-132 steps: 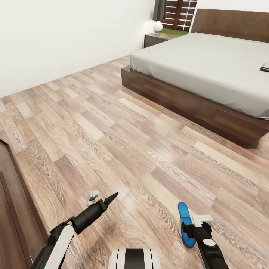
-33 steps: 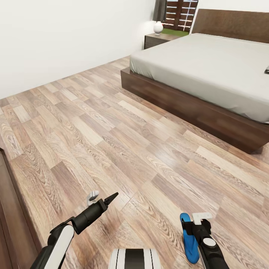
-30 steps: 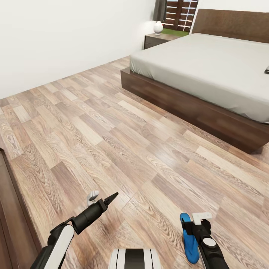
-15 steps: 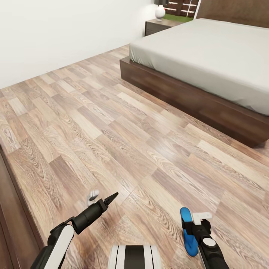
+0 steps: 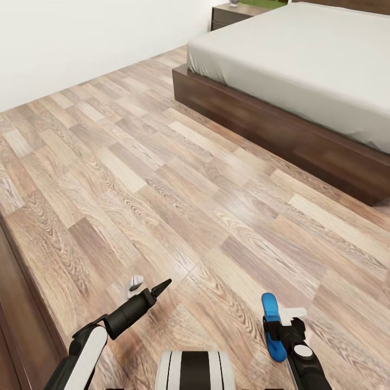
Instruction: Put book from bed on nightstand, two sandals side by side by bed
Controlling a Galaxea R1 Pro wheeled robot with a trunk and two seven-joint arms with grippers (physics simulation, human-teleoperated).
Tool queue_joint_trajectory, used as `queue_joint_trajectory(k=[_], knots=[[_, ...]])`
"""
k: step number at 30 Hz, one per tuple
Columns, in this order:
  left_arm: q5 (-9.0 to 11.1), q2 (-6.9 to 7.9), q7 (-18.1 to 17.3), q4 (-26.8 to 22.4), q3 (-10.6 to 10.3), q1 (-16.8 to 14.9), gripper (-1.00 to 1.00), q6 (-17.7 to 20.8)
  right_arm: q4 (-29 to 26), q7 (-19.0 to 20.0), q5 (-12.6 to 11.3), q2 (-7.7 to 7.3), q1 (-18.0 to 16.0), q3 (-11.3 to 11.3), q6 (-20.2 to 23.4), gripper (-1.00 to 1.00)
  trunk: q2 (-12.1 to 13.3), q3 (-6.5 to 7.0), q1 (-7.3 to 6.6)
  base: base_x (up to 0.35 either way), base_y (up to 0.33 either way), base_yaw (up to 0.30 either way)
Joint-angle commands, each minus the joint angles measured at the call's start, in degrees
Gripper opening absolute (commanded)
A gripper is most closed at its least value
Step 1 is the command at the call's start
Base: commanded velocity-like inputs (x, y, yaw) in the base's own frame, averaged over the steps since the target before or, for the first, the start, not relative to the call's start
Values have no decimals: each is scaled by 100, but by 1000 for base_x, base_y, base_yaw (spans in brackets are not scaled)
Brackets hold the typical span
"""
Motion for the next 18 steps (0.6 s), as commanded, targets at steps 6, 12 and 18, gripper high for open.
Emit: queue_joint_trajectory(k=[6, 12, 18], knots=[[40, 0, -3, -1, 7, -2, 100, 45, -9, 16, 54, 6, -2, -11, 29, 100, -10, -137, 14, 0, 0, 0], [40, 0, -3, -1, 7, -2, 100, 45, -8, 16, 54, 6, -2, -11, 30, 100, -18, -270, 30, 0, 0, 0], [40, 0, -3, -1, 7, -2, 100, 45, -8, 16, 54, 6, -2, -11, 28, 100, -26, -403, 45, 0, 0, 0]])
